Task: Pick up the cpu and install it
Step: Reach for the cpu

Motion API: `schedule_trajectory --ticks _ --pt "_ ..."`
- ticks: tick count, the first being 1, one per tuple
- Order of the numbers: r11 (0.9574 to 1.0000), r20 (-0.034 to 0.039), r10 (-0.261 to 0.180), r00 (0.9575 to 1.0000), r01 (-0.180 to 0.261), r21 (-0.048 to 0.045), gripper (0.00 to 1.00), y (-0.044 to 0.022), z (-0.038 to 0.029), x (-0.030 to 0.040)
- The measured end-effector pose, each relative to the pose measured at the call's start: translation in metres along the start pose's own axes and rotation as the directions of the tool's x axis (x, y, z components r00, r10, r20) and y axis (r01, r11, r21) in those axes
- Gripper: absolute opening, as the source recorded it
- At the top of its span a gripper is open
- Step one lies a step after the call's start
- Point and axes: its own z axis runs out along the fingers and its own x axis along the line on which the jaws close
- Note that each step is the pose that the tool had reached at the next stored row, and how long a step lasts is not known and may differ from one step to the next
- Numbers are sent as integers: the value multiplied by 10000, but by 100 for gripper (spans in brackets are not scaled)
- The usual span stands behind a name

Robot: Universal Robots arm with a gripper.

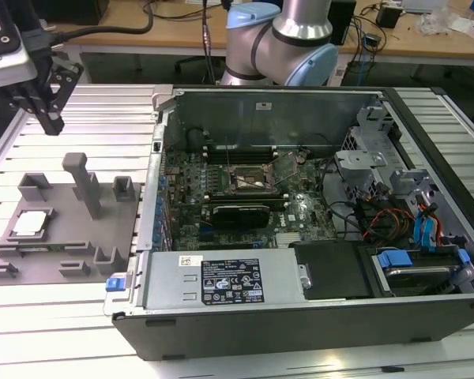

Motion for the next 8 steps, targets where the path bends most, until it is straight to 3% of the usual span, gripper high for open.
schedule_trajectory --ticks 3,8 --pt "10000 0 0 10000 0 -1 11 -5 3 59" --pt "10000 0 0 10000 0 0 11 -18 39 217"
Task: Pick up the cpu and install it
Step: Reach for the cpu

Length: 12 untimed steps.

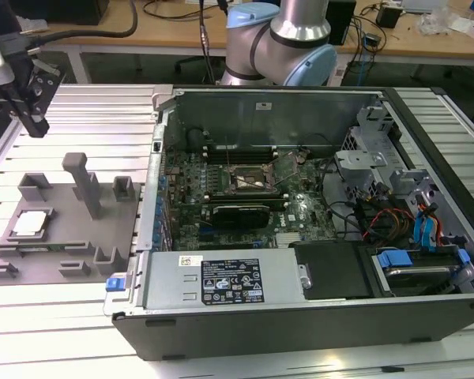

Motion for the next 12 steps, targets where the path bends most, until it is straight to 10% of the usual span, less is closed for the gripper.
schedule_trajectory --ticks 12 --pt "10000 1 0 10000 0 -1 11 -36 217 348"
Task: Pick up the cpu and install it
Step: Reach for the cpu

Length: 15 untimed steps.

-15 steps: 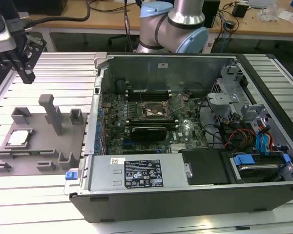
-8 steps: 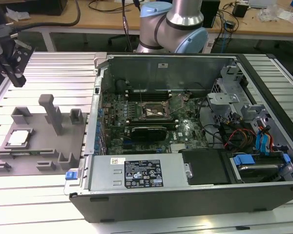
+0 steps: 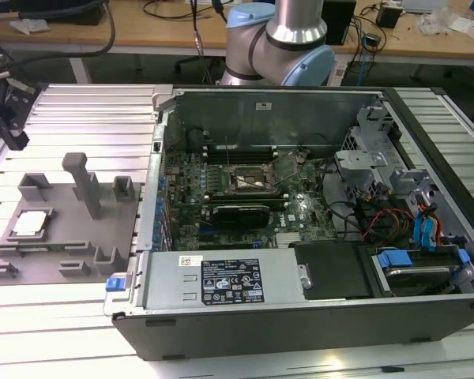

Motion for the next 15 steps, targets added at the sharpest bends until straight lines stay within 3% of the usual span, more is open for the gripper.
schedule_trajectory --ticks 3,9,12,15 --pt "10000 -1 0 10000 0 1 11 -7 37 73" --pt "10000 -1 0 10000 0 1 11 -13 75 126" --pt "10000 -1 1 10000 -1 1 11 -24 168 218" --pt "10000 -3 -1 10000 1 0 11 -27 194 235"
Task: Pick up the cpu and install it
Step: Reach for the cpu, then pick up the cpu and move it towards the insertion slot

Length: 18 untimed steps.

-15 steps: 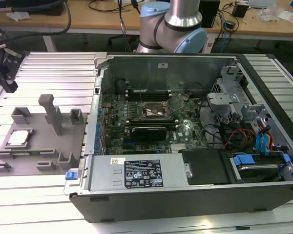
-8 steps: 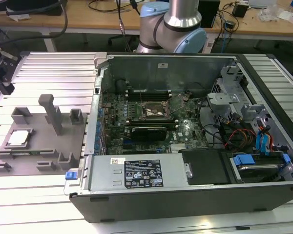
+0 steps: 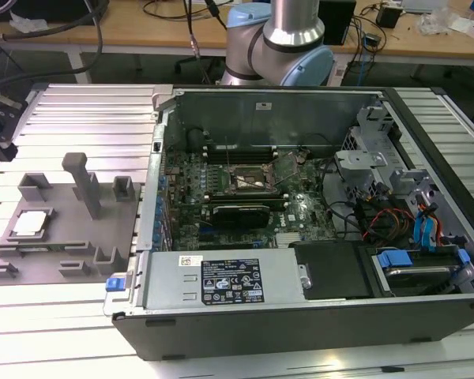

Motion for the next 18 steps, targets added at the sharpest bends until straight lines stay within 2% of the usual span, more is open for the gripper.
schedule_trajectory --ticks 13,18 --pt "10000 -2 3 10000 -3 -35 11 0 9 1" --pt "10000 -1 2 10000 -2 -32 11 -4 100 5"
